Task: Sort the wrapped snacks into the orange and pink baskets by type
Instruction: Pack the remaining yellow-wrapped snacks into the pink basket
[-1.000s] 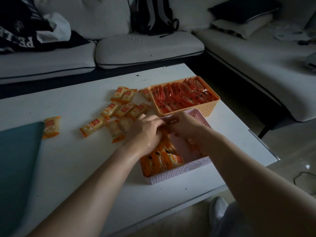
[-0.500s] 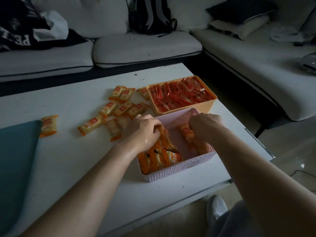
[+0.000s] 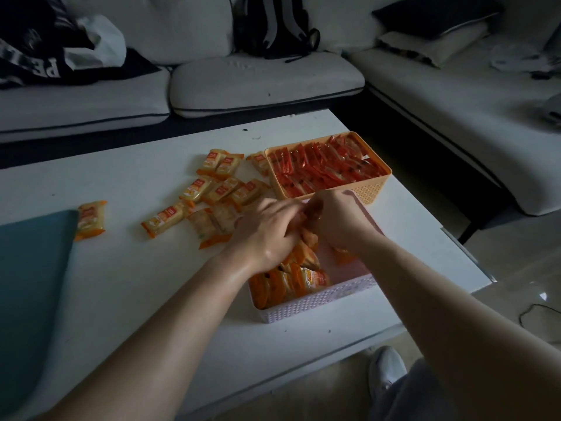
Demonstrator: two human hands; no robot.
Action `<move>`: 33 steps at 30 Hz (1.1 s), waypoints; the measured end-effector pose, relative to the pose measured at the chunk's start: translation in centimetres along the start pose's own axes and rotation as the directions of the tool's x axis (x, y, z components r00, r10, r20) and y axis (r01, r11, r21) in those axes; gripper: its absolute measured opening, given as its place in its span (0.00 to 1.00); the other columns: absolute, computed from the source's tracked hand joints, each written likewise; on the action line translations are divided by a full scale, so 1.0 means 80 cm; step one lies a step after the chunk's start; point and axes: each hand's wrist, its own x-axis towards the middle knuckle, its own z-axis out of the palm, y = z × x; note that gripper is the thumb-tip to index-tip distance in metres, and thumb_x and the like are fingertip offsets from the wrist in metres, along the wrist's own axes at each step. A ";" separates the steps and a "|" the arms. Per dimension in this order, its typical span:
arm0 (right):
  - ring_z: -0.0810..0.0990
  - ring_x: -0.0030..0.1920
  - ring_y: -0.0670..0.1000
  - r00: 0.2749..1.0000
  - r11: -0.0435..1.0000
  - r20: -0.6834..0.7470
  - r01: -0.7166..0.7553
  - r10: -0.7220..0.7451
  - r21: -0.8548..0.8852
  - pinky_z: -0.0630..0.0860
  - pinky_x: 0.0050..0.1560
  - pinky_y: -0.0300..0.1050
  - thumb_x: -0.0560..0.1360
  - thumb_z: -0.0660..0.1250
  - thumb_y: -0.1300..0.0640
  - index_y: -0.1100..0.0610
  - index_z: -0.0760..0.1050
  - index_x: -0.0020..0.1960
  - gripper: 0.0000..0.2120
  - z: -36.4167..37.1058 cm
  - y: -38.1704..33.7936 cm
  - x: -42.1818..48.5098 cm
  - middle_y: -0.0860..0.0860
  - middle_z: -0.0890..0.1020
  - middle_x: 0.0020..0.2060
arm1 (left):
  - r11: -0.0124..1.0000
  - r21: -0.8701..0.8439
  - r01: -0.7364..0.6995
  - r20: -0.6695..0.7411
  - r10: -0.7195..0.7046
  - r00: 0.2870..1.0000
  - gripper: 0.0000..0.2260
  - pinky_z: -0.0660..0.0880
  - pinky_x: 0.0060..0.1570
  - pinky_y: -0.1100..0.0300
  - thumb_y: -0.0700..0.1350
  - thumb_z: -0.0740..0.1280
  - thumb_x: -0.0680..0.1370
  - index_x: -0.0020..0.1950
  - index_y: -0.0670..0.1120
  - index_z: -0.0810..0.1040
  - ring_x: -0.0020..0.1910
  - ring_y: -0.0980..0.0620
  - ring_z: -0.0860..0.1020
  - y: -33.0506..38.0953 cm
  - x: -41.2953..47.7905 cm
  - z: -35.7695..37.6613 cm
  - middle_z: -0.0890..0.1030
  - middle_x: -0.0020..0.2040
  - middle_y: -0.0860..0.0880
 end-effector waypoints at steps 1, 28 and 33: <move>0.85 0.39 0.54 0.996 0.994 0.081 -0.040 0.033 0.098 0.82 0.39 0.50 0.73 0.71 0.61 0.57 0.83 0.50 0.06 -0.003 0.001 0.002 0.54 0.86 0.41 | 1.000 -0.011 0.002 0.027 -0.002 1.000 0.23 0.64 0.70 0.54 0.47 0.62 0.81 0.77 0.55 0.67 0.73 0.52 0.64 0.001 0.000 0.002 0.71 0.75 0.57; 0.76 0.41 0.51 0.998 0.984 -0.063 -0.027 0.016 -0.175 0.71 0.36 0.41 0.76 0.67 0.63 0.59 0.75 0.62 0.14 0.012 0.026 0.001 0.56 0.82 0.51 | 0.993 0.120 0.010 0.117 -0.024 0.993 0.22 0.61 0.73 0.46 0.54 0.62 0.79 0.73 0.54 0.73 0.73 0.53 0.61 -0.007 0.000 -0.002 0.70 0.75 0.58; 0.84 0.41 0.53 0.999 0.968 -0.012 -0.049 0.047 -0.246 0.82 0.40 0.49 0.78 0.65 0.59 0.55 0.81 0.56 0.09 0.020 0.019 0.003 0.53 0.84 0.44 | 0.994 0.114 0.003 0.116 -0.016 0.993 0.22 0.62 0.73 0.46 0.55 0.62 0.78 0.73 0.54 0.74 0.74 0.52 0.62 -0.006 -0.002 -0.004 0.70 0.75 0.57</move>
